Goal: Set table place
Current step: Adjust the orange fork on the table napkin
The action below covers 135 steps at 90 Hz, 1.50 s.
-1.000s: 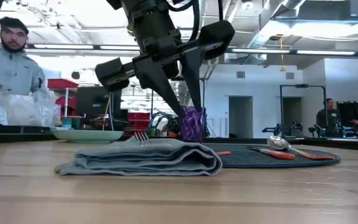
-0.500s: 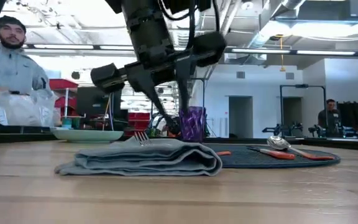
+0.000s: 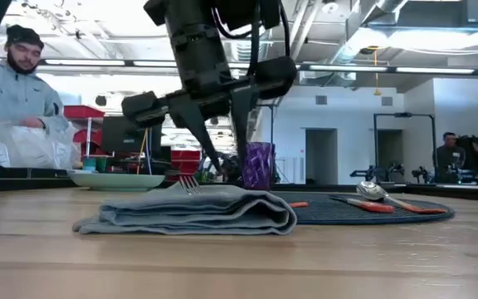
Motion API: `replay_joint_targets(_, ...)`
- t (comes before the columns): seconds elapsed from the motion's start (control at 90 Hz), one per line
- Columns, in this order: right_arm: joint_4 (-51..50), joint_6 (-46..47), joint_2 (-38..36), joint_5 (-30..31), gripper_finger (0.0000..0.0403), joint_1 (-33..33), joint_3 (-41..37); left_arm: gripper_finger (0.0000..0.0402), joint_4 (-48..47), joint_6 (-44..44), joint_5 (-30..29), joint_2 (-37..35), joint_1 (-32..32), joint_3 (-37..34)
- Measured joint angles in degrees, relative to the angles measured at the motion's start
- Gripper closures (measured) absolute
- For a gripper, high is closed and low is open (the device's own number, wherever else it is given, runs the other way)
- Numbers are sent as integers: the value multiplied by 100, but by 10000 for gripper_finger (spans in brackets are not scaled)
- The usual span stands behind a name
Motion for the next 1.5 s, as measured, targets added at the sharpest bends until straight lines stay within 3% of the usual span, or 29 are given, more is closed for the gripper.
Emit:
replay_joint_targets(0.356,-14,28,0,-33,284,42,0,300,501,-218,285,367,-11,-3)
replay_joint_targets(1.011,-20,39,-2,-33,284,70,-94,304,374,-565,-131,367,42,4)
replay_joint_targets(1.211,-20,34,-2,-33,284,74,-94,328,318,-518,-229,367,37,4)
replay_joint_targets(1.5,-20,32,-2,-122,284,75,-94,395,389,-428,-225,367,39,4)
